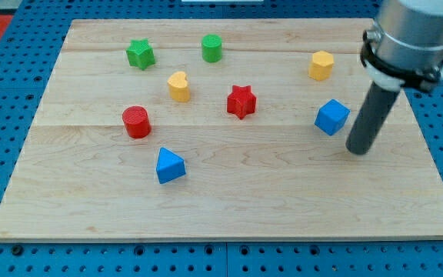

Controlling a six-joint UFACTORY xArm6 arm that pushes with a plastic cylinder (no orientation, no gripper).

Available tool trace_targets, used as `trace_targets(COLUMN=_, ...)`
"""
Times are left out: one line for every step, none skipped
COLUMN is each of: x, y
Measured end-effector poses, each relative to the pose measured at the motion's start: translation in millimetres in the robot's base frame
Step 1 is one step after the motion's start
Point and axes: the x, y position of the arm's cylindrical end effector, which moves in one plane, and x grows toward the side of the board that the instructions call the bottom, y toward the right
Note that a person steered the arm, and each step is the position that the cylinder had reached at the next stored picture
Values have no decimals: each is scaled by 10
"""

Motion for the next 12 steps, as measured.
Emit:
trace_targets(x=305, y=-352)
trace_targets(x=342, y=-1028)
trace_targets(x=39, y=-1657)
trace_targets(x=-529, y=-1889)
trace_targets(x=-955, y=-1928)
trace_targets(x=-1374, y=-1752)
trace_targets(x=-1440, y=-1754)
trace_targets(x=-1026, y=-1698)
trace_targets(x=-875, y=-1490)
trace_targets(x=-1039, y=-1490)
trace_targets(x=-1453, y=-1490)
trace_targets(x=-1802, y=-1444)
